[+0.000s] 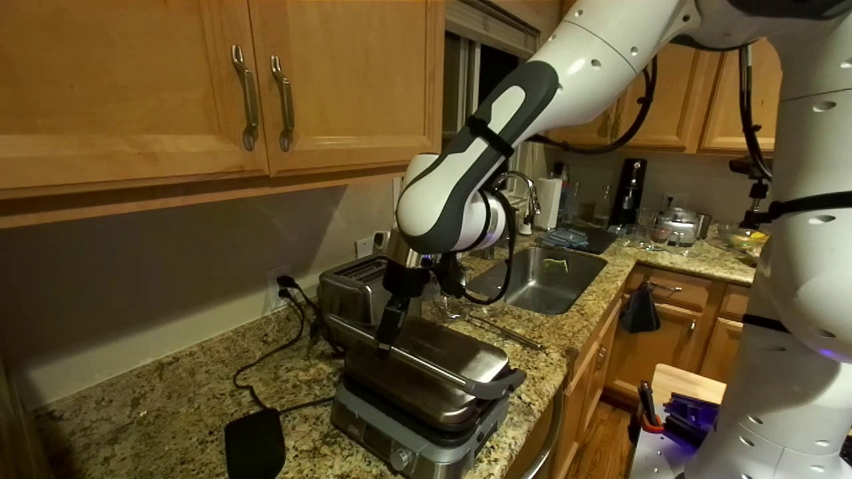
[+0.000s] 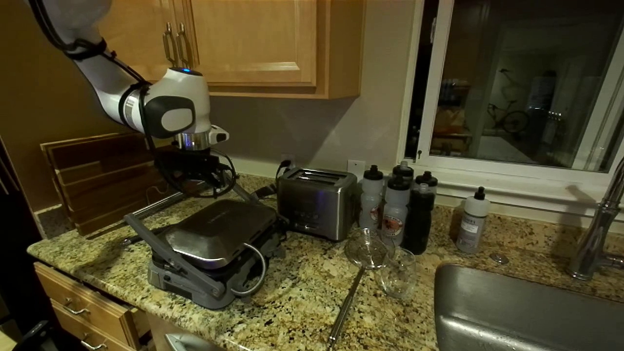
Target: Close the toaster.
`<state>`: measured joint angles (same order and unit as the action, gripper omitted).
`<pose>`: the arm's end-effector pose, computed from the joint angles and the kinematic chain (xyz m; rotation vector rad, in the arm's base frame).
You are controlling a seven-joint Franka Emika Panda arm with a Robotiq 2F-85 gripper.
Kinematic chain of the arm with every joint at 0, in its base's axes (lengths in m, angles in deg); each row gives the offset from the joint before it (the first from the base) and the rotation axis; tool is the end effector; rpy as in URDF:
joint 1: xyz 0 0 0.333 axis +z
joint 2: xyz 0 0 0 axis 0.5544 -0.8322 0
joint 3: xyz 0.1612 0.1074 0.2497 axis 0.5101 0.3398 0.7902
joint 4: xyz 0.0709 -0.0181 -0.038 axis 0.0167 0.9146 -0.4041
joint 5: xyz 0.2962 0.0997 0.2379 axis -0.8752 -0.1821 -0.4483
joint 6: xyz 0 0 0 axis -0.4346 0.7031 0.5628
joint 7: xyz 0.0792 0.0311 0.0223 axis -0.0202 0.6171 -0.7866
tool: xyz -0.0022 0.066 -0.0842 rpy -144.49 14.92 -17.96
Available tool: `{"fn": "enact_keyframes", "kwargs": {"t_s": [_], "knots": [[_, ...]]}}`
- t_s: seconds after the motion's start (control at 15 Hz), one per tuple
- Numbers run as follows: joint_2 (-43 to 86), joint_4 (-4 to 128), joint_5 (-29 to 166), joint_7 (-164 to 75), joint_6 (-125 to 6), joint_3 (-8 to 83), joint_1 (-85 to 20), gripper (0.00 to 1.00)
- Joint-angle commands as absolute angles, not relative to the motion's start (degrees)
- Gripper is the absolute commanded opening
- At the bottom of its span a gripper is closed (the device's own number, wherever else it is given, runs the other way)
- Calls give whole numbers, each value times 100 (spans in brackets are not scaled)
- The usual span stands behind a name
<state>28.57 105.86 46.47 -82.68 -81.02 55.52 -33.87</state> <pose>0.5094 0.1157 0.2738 -2.8512 -0.7737 -0.3178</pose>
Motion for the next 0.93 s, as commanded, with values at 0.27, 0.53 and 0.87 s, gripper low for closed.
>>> {"fn": "enact_keyframes", "kwargs": {"t_s": [0.27,0.53,0.87], "knots": [[2060,10459,6004,-7871,-8204,5108,-3447,60],[2251,10520,6498,-7658,-8243,5023,-3370,34],[2765,10725,6993,-7500,-8324,5092,-3277,79]]}}
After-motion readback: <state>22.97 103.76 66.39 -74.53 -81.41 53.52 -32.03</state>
